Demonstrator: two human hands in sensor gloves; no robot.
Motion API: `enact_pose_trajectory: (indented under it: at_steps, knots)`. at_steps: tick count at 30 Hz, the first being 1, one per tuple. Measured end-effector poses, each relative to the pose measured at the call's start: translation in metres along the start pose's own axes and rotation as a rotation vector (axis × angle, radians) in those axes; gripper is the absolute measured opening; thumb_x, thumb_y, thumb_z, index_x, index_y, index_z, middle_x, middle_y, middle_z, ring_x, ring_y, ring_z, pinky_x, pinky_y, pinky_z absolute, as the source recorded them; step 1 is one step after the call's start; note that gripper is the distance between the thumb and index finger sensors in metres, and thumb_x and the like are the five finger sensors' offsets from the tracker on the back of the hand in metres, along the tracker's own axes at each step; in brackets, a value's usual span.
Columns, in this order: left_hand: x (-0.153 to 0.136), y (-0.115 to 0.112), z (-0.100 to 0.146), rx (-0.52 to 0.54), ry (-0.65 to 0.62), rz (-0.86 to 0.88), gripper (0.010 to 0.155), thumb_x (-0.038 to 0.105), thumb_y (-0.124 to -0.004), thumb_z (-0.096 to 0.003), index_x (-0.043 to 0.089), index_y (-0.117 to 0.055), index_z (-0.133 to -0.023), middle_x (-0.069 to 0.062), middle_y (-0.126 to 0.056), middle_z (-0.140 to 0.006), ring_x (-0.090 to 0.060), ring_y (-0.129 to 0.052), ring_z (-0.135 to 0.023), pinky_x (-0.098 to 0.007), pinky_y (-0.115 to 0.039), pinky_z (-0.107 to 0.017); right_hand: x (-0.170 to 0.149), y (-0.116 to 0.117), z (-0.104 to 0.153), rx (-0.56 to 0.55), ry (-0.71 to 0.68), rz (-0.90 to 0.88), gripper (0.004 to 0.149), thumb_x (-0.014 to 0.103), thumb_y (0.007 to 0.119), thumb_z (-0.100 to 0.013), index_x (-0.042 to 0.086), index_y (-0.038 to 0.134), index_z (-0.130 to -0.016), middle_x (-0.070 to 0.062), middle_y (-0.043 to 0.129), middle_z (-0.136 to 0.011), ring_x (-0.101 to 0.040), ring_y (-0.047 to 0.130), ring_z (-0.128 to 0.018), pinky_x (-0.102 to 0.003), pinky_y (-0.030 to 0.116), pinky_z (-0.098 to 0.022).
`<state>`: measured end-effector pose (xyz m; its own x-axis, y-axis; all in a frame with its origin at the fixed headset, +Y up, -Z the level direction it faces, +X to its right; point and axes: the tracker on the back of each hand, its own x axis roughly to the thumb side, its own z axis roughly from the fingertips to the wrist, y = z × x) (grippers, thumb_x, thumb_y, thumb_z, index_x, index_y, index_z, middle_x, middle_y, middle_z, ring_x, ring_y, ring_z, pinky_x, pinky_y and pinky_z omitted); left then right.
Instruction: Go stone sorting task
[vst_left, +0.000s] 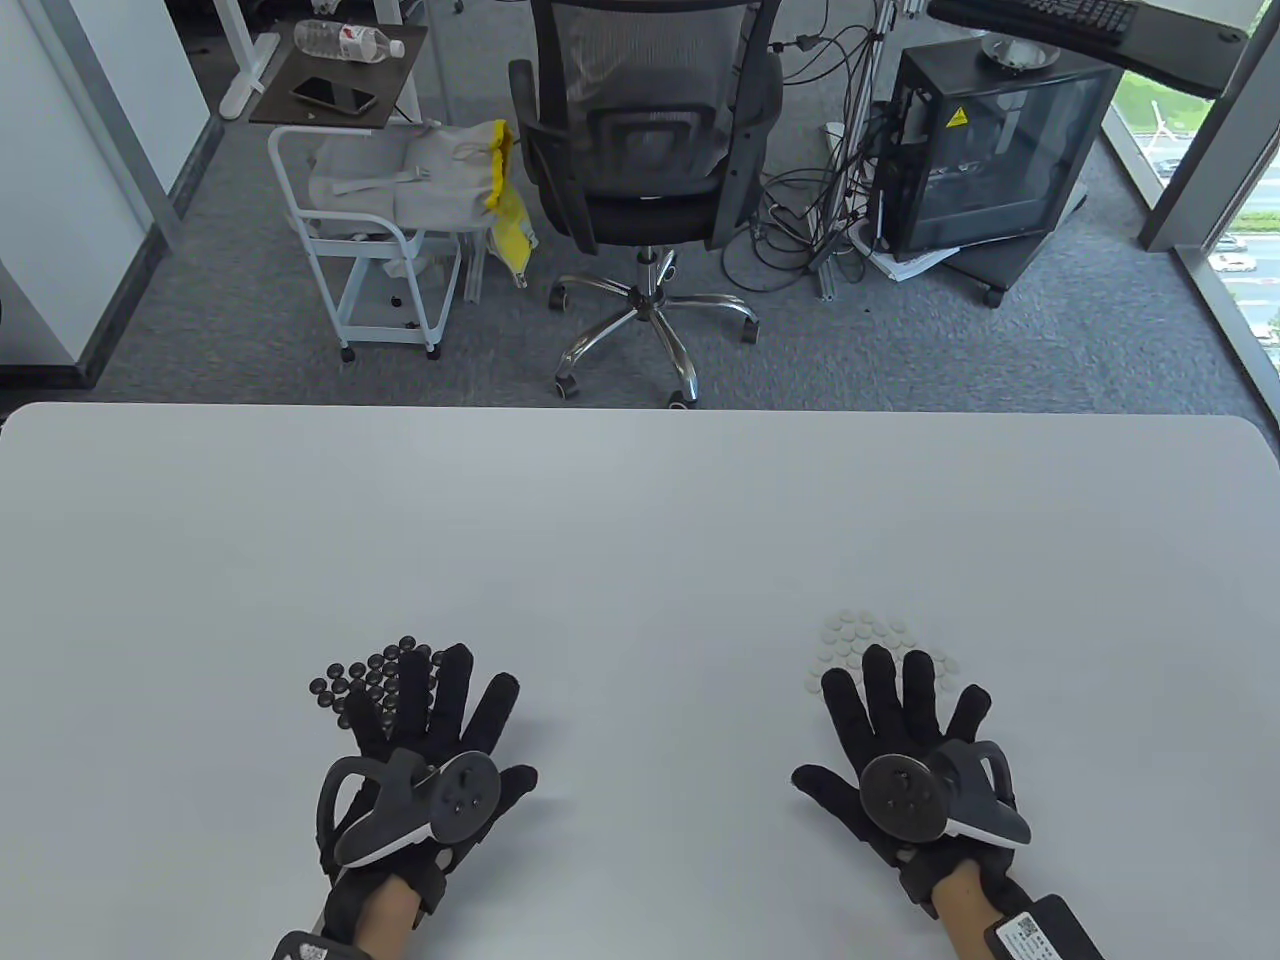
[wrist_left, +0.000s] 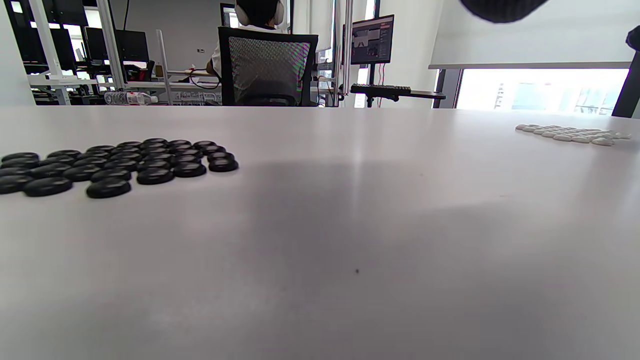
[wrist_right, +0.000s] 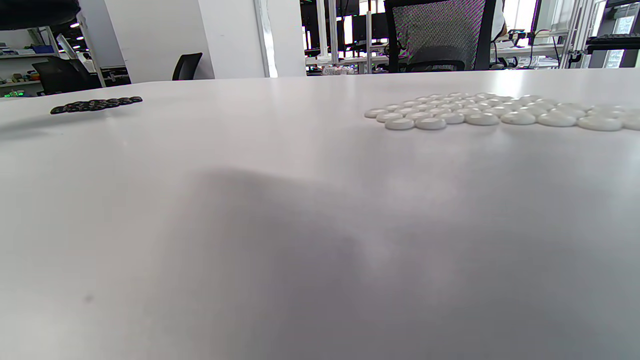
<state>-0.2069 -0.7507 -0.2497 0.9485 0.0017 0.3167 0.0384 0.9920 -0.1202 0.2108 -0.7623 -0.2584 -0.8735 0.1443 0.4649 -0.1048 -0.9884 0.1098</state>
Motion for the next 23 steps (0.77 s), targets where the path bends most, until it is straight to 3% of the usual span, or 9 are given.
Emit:
enact_pose_trajectory:
  at_steps: [23]
  knots:
    - [-0.0004,0.0012,-0.0005,-0.026,0.011,0.012,0.084,0.068,-0.045,-0.0562,0.024,-0.014,-0.121,-0.023,0.012,-0.117,-0.055,0.017,-0.097,-0.084,0.003,-0.046,0.0012,0.0019,-0.0019,0.022,0.012,-0.019,0.087,0.057,0.049,-0.066,-0.005,0.017,-0.117,-0.049,-0.001,-0.108,-0.07,-0.01,-0.086,-0.089,-0.005,-0.035]
